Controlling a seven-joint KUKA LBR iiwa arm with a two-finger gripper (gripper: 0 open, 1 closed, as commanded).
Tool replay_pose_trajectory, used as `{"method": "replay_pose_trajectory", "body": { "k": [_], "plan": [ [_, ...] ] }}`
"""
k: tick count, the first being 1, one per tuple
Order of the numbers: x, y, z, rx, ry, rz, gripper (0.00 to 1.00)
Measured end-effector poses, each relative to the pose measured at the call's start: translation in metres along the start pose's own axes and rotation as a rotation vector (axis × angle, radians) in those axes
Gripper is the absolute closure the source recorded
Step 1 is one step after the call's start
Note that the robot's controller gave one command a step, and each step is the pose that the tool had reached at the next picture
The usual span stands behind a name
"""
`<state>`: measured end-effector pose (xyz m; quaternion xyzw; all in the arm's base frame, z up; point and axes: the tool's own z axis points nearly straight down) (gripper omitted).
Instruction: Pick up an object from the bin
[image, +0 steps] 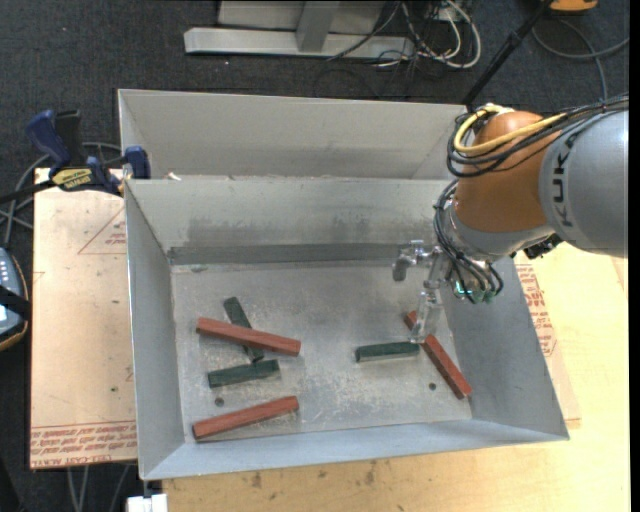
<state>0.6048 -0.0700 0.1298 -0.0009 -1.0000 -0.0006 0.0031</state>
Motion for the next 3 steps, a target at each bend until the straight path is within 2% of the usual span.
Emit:
{"method": "replay_pose_trajectory", "body": {
  "k": [1,2,3],
  "plan": [
    [0.058,-0.025,0.057,0.0,0.001,-0.14,0.0],
    [0.055,-0.023,0.054,0.001,-0.006,-0.144,1.0],
    [0.074,-0.028,0.007,0.002,-0.011,-0.095,1.0]
  ]
}}
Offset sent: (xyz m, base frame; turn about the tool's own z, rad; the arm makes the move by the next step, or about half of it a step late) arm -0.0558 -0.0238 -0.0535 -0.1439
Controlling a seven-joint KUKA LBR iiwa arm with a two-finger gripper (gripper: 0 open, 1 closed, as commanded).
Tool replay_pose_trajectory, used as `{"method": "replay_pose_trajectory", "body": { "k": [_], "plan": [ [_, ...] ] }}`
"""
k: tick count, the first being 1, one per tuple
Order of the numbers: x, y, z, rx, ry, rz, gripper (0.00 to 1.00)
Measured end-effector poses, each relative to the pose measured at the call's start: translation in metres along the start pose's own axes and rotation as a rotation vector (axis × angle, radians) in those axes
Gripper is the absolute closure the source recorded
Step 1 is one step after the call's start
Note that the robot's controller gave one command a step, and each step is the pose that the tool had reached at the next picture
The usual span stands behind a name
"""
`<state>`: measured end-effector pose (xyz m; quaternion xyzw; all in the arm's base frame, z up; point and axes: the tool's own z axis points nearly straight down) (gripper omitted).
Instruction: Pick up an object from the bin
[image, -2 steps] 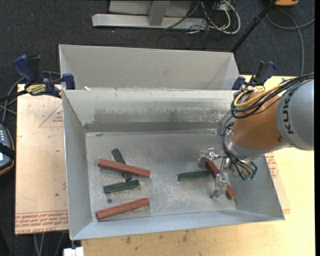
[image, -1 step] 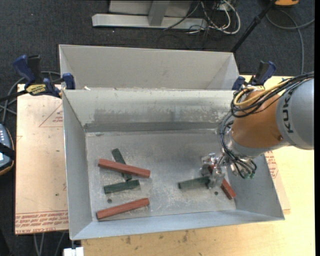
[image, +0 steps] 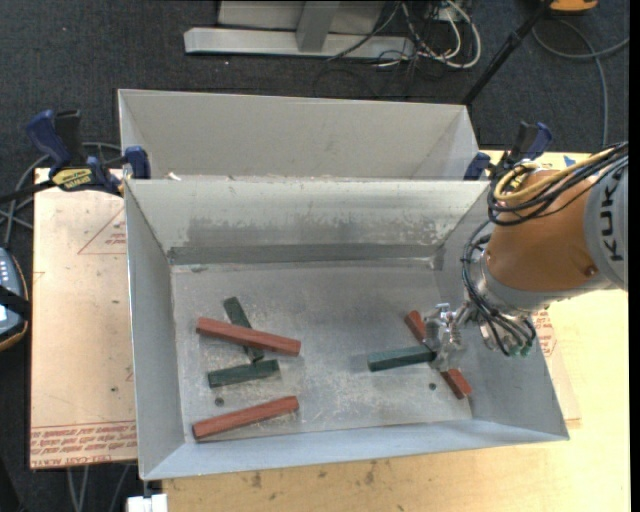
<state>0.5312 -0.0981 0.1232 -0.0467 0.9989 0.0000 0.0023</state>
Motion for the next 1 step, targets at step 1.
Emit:
{"method": "replay_pose_trajectory", "body": {
  "k": [1],
  "plan": [
    [0.0203,-0.0005,-0.1178,0.002,-0.006,0.05,1.0]
  ]
}}
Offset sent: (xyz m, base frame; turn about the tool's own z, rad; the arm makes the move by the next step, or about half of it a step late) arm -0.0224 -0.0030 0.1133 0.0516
